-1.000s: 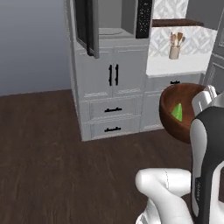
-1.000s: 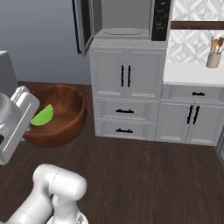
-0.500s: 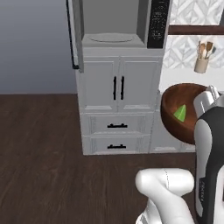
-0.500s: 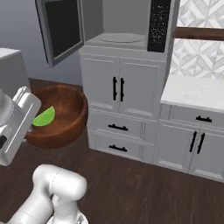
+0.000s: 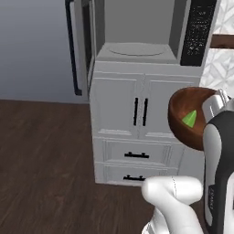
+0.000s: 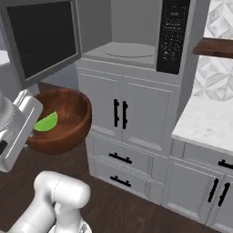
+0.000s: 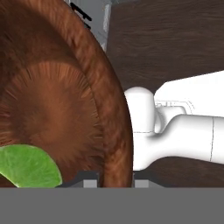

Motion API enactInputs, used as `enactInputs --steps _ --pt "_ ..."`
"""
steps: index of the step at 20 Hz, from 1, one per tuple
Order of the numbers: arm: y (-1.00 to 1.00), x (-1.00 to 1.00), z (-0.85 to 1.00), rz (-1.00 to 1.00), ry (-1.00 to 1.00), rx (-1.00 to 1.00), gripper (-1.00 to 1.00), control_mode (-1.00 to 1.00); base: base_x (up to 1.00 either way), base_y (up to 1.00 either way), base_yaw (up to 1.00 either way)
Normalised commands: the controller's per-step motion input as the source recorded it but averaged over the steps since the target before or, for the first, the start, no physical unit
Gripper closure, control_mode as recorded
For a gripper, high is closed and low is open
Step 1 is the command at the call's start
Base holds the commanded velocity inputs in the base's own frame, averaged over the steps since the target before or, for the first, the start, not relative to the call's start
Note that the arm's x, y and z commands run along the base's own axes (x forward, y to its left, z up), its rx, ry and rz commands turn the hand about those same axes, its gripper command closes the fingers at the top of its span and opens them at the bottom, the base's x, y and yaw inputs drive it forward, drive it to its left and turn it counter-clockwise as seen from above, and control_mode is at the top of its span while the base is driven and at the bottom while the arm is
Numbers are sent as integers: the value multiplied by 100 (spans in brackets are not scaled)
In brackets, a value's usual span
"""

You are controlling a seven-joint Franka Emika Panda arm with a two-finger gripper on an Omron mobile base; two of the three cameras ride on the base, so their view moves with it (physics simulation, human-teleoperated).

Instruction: Pick the lemon wedge from the sink and place it in the bowl. Then pick the bowl and place it in the microwave. Then close the microwave door and press the start button.

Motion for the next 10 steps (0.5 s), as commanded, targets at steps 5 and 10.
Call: enactInputs --steps 5,10 --pt "0 0 0 0 0 0 100 100 61 -66 33" --pt "0 0 0 0 0 0 100 100 93 -5 27"
